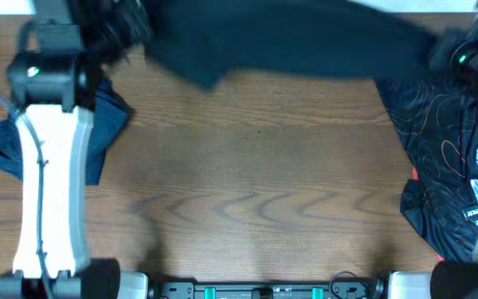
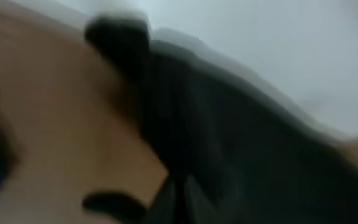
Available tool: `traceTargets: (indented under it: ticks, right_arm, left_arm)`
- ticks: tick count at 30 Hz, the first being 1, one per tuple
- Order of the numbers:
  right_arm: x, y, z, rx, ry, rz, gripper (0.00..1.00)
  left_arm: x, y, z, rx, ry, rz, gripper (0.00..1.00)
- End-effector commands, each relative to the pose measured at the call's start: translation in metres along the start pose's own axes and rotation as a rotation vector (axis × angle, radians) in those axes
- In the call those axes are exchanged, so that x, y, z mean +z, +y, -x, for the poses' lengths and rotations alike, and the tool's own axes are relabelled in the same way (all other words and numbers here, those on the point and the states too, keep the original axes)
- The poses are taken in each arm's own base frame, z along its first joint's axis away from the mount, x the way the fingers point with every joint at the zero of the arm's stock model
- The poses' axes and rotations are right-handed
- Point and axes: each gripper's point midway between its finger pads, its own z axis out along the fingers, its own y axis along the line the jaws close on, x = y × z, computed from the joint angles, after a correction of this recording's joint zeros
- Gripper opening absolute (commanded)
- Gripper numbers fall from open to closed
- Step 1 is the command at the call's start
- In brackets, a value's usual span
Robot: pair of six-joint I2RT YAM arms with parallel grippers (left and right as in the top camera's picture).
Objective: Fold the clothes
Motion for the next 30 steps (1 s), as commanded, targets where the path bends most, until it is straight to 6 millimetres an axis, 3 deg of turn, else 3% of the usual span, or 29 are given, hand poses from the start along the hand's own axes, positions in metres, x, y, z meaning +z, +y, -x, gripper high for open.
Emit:
traceTargets:
  ticks: [1, 5, 9, 15, 18, 23, 30]
  right_arm:
    - [0.018, -0.024, -0.039, -0.030, 0.152, -0.079, 0.01]
    - [0.030, -0.049, -0.099, -0.026, 0.351, -0.178, 0.01]
    - [0.036, -0.064, -0.148, -0.025, 0.493, -0.225, 0.01]
    - [0.039, -0.081, -0.211, -0.012, 0.662, -0.263, 0.01]
    - [0.037, -0.089, -0.233, 0.015, 0.722, -0.286, 0.01]
    - [0.032, -0.101, -0.251, 0.049, 0.771, -0.309, 0.01]
    - [0.023, -0.107, -0.263, 0.064, 0.799, -0.329, 0.01]
  left_arm:
    - [0.029, 0.031, -0.059, 0.011, 0.240, 0.096, 0.06]
    - [0.037, 0.070, -0.131, -0.029, 0.500, 0.215, 0.06]
    - [0.034, 0.101, -0.187, -0.045, 0.696, 0.295, 0.06]
    - [0.025, 0.133, -0.247, -0.061, 0.891, 0.373, 0.06]
    - [0.016, 0.143, -0.268, -0.068, 0.959, 0.399, 0.06]
    - [0.001, 0.152, -0.290, -0.064, 1.001, 0.417, 0.06]
    - [-0.021, 0.153, -0.295, -0.052, 0.919, 0.408, 0.06]
